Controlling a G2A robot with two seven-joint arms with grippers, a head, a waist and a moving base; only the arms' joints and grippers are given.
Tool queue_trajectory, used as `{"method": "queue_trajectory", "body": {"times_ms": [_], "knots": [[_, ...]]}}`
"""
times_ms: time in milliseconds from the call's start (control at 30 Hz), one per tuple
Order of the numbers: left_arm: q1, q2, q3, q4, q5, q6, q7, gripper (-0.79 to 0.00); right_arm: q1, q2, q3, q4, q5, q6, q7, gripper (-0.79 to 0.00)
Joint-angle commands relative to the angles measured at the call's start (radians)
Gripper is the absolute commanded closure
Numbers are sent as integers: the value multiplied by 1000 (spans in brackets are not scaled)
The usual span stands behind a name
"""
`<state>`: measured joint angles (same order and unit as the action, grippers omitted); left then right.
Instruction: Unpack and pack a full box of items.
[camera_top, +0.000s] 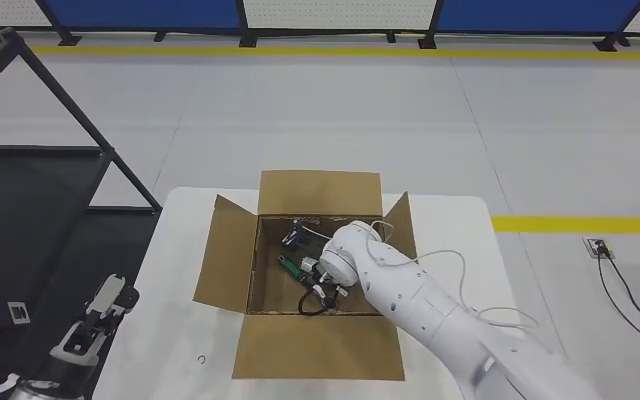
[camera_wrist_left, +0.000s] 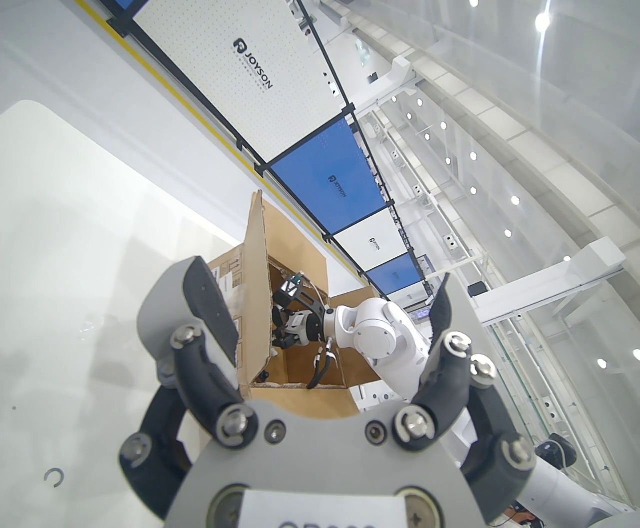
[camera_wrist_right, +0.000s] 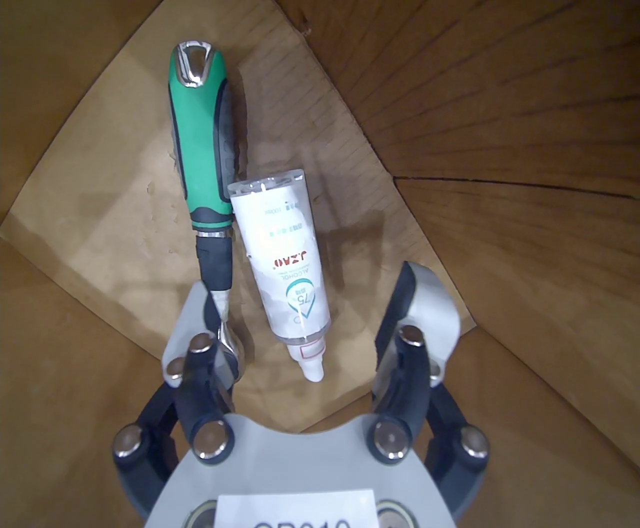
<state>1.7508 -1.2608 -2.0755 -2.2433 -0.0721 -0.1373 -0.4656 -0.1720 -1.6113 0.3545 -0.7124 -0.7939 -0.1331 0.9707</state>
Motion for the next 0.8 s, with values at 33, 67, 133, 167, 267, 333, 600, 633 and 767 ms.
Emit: {"method": "queue_trajectory", "body": {"times_ms": [33,67,133,167,267,333,600,633,767], "knots": [[0,0,0,0,0,0,0,-785,2,-14,1,30,-2,-9,-1,-388],[0,0,0,0,0,0,0,-785,2,-19,1,40,-4,-13,1,-385],[0,0,0,0,0,0,0,-785,3,-29,-1,58,-9,-18,4,-360],[0,0,0,0,0,0,0,-785,3,-33,0,66,-10,-20,2,-357],[0,0,0,0,0,0,0,-785,3,-47,1,90,-11,-36,-2,-366],[0,0,0,0,0,0,0,-785,3,-55,2,106,-13,-47,-1,-372],[0,0,0,0,0,0,0,-785,8,-89,9,171,-14,-71,-7,-49],[0,0,0,0,0,0,0,-785,10,-92,12,179,-13,-75,-14,0],[0,0,0,0,0,0,0,-785,19,-101,26,199,-7,-105,-37,0]]}}
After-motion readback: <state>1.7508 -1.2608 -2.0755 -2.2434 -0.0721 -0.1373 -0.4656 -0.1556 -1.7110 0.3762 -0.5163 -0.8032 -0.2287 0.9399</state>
